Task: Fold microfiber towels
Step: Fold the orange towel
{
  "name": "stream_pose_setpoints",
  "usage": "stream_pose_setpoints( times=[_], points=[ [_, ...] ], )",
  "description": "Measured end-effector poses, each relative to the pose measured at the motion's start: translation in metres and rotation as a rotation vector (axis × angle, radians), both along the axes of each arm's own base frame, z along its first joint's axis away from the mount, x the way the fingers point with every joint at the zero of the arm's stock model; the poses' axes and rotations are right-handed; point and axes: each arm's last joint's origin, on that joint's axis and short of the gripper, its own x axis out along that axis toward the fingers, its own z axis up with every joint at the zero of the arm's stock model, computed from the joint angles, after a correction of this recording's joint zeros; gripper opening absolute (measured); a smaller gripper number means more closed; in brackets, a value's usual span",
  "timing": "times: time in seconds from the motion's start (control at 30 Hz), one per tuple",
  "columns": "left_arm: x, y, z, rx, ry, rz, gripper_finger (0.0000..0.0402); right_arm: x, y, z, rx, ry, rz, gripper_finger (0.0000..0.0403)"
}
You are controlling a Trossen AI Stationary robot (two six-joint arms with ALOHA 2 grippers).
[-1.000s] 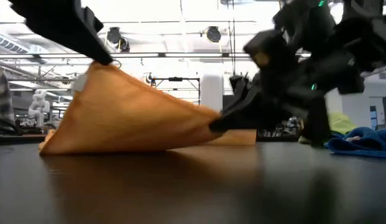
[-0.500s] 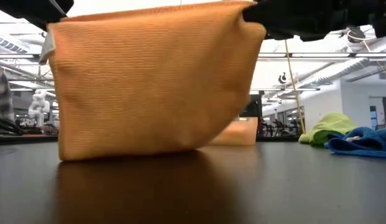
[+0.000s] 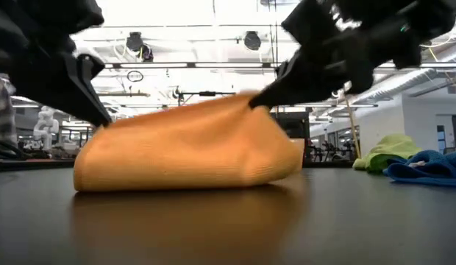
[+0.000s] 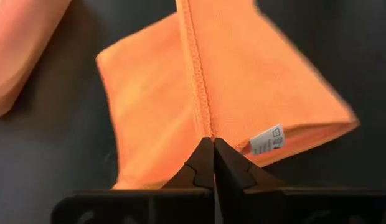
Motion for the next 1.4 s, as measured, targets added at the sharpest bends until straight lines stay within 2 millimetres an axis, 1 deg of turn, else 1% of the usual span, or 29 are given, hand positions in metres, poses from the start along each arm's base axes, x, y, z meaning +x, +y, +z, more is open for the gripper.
stream_pose_setpoints(
  times=[0.17, 0.27, 0.4, 0.5, 0.6, 0.7, 0.8, 0.9, 1.0, 1.17, 1.33, 1.4],
  points=[
    [0.002, 0.006, -0.002, 0.022, 0.020, -0.002, 0.0000, 0.009, -0.021, -0.021, 0.024, 0.054, -0.041, 0.0000],
    [0.002, 0.006, 0.002, 0.024, 0.015, -0.007, 0.0000, 0.015, -0.033, -0.030, 0.028, 0.033, -0.080, 0.0000],
    [-0.005, 0.012, 0.009, 0.069, 0.001, 0.048, 0.0000, 0.021, -0.046, -0.035, 0.029, -0.014, -0.120, 0.0000],
    [-0.010, 0.019, 0.010, 0.105, 0.007, 0.116, 0.0000, 0.024, -0.054, -0.033, 0.033, -0.049, -0.143, 0.0000],
    [-0.014, 0.030, -0.001, 0.107, 0.029, 0.178, 0.0000, 0.025, -0.062, -0.032, 0.023, -0.057, -0.160, 0.0000],
    [-0.017, 0.040, -0.015, 0.052, 0.038, 0.211, 0.0000, 0.026, -0.068, -0.038, 0.033, -0.050, -0.155, 0.0000],
    [-0.021, 0.047, -0.027, 0.032, 0.036, 0.222, 0.0000, 0.032, -0.071, -0.046, 0.067, -0.048, -0.122, 0.0000],
    [-0.023, 0.047, -0.030, 0.023, 0.039, 0.218, 0.0000, 0.040, -0.071, -0.055, 0.071, -0.029, -0.116, 0.0000],
    [-0.023, 0.045, -0.028, 0.020, 0.043, 0.211, 0.0000, 0.046, -0.071, -0.060, 0.071, -0.023, -0.119, 0.0007],
    [-0.023, 0.039, -0.022, 0.026, 0.046, 0.205, 0.0000, 0.050, -0.076, -0.054, 0.081, -0.054, -0.180, 0.0031],
    [-0.026, 0.035, -0.018, 0.062, 0.015, 0.238, 0.0000, 0.050, -0.079, -0.039, 0.042, -0.120, -0.279, 0.0055],
    [-0.028, 0.034, -0.018, 0.071, 0.000, 0.251, 0.0000, 0.051, -0.079, -0.034, 0.031, -0.155, -0.276, 0.0060]
  ],
)
